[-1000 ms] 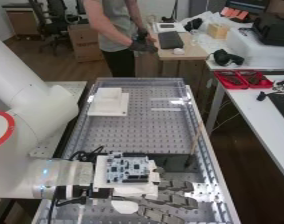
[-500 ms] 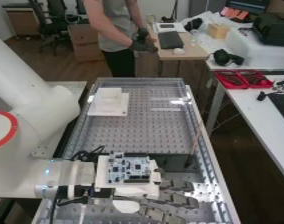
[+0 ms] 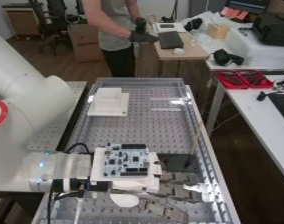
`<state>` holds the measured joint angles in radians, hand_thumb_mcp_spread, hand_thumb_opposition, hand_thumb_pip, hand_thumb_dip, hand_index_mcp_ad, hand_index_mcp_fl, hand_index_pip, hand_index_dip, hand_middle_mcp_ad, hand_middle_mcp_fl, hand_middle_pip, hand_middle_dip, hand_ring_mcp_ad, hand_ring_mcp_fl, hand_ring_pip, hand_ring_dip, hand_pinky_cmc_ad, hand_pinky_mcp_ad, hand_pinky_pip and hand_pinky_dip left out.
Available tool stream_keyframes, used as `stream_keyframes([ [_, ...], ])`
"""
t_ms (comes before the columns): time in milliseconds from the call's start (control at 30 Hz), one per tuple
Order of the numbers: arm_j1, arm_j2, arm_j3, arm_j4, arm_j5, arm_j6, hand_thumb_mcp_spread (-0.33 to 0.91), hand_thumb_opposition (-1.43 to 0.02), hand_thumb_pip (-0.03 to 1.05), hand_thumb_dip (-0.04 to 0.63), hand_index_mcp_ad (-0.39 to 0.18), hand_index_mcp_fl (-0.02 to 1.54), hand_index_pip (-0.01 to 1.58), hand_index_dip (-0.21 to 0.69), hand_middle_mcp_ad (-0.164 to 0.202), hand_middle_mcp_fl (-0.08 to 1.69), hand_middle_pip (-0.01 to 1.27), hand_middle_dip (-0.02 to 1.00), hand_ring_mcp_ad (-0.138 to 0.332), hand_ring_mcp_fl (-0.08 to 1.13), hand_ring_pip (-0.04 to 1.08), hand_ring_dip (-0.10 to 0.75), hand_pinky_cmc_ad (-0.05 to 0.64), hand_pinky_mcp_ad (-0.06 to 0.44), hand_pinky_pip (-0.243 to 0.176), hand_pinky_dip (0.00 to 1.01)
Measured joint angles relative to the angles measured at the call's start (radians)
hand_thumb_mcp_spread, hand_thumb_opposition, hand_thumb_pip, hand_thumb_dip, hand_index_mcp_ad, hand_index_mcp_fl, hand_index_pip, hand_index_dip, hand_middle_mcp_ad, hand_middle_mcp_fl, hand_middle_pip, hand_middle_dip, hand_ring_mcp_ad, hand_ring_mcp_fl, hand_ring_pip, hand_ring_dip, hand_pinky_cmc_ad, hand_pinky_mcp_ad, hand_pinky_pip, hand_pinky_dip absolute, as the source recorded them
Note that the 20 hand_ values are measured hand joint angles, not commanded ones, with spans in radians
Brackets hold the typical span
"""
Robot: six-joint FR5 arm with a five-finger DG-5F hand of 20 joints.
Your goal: Grab the paper clip and place it in the clear container
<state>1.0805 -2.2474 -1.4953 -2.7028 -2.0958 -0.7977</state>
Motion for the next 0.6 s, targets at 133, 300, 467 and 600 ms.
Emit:
stream_keyframes([
  [133, 0.007, 0.052, -0.036, 0.036, 0.014, 0.030, 0.50, -0.97, 0.59, 0.265, -0.185, 0.66, 1.33, 0.056, -0.010, 0.13, 0.12, 0.17, 0.099, 0.02, 0.11, 0.089, 0.328, 0.265, 0.003, 0.18],
  [300, 0.029, 0.132, -0.106, 0.095, 0.036, 0.064, 0.50, -0.97, 0.59, 0.265, -0.183, 0.66, 1.33, 0.056, -0.010, 0.13, 0.12, 0.17, 0.099, 0.02, 0.11, 0.089, 0.328, 0.265, 0.002, 0.18],
  [467, 0.091, 0.239, -0.206, 0.170, 0.073, 0.100, 0.50, -0.98, 0.59, 0.265, -0.183, 0.67, 1.33, 0.056, -0.012, 0.13, 0.12, 0.17, 0.098, 0.02, 0.11, 0.089, 0.328, 0.264, 0.005, 0.18],
  [600, 0.153, 0.302, -0.267, 0.209, 0.109, 0.115, 0.50, -0.97, 0.59, 0.267, -0.178, 0.68, 1.31, 0.056, -0.014, 0.14, 0.12, 0.17, 0.101, 0.02, 0.11, 0.089, 0.328, 0.265, 0.010, 0.18],
])
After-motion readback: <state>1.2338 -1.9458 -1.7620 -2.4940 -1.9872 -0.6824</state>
